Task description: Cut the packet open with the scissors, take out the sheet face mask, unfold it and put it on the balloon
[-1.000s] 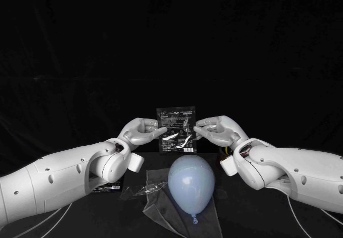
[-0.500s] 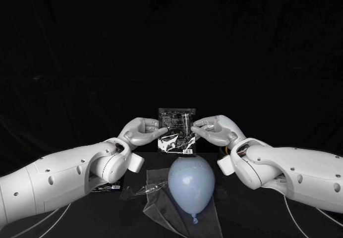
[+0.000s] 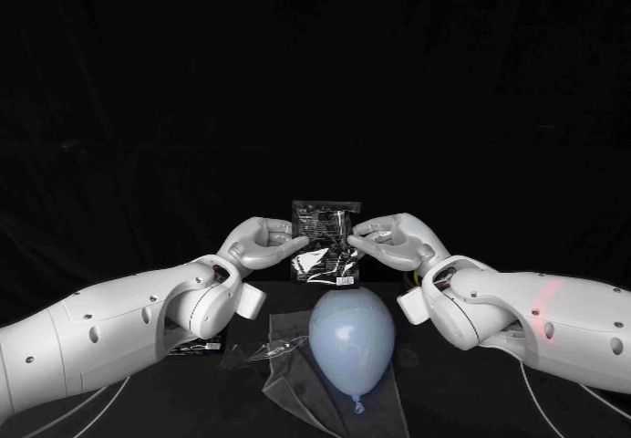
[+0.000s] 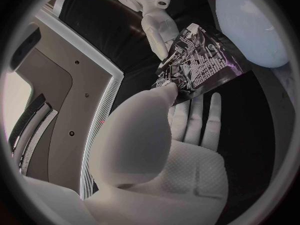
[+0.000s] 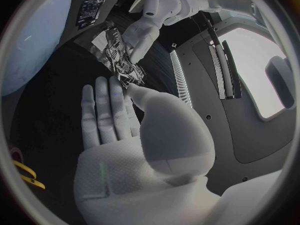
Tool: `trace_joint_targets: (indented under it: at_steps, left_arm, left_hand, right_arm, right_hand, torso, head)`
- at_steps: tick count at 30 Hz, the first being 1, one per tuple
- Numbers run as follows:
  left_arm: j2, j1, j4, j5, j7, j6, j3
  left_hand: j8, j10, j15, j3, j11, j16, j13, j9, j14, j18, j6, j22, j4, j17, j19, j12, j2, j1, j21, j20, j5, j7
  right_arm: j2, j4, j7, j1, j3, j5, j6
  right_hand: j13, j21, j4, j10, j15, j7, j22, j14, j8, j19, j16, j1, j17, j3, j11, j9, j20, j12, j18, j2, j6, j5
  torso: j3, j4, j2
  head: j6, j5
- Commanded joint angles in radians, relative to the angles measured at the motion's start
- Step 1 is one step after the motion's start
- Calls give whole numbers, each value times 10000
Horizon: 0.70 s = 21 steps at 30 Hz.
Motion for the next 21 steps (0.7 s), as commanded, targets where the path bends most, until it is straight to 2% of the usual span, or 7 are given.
trace_joint_targets:
  at_steps: [1,3,7,16,21]
  left_arm:
    - [25,11,63,-93,196,-26,15]
    - [11,11,70,-92,199,-39,15]
    - [-16,11,82,-84,213,-52,15]
    - [-100,11,133,-10,264,-44,15]
    - [-134,11,163,26,285,-14,15]
  left_hand:
    - [53,74,10,100,27,-54,4,1011,60,160,-40,-13,-22,21,77,-45,14,-138,-41,-24,20,49]
    - [53,74,10,100,27,-54,4,1011,60,160,-40,-13,-22,21,77,-45,14,-138,-41,-24,20,49]
    - [55,75,9,121,26,-58,5,1017,63,160,-41,-14,-35,26,79,-44,9,-153,-41,-24,19,53]
    - [58,78,10,166,28,-66,6,1030,69,161,-44,-16,-60,36,84,-43,5,-186,-42,-26,19,55]
    - [59,79,10,187,28,-71,6,1036,70,161,-47,-17,-73,41,87,-43,3,-200,-42,-27,20,55]
  right_arm:
    - [33,2,45,-8,6,8,227]
    - [32,-16,-3,-12,6,16,238]
    - [30,-74,-117,-18,6,26,239]
    - [8,-182,-305,-40,5,7,225]
    - [33,-249,-370,-79,5,-8,244]
  right_hand:
    - [-15,-105,84,-225,37,112,-42,-186,-182,-102,-105,-150,-14,-74,122,-80,25,-168,67,-217,-233,-54]
    - [-23,-240,247,-556,173,292,-130,-479,-417,-277,-223,-398,-29,-195,296,-205,119,-357,44,-449,-543,-38]
    - [-9,-380,426,-854,302,447,-241,-783,-640,-429,-244,-600,-18,-371,455,-338,241,-472,56,-705,-796,-26]
    - [3,-457,564,-993,363,514,-326,-965,-752,-501,-194,-688,11,-532,523,-416,311,-475,70,-818,-886,-26]
    - [6,-465,582,-1004,369,517,-337,-985,-761,-511,-182,-682,17,-538,526,-424,319,-469,71,-801,-889,-25]
  torso:
    - [-2,3,0]
    - [-2,3,2]
    - [-7,4,-4]
    - [-8,7,-2]
    - [-3,11,2]
  head:
    - [19,-21]
    - [18,-41]
    - [25,-59]
    - [13,-83]
    - [8,-70]
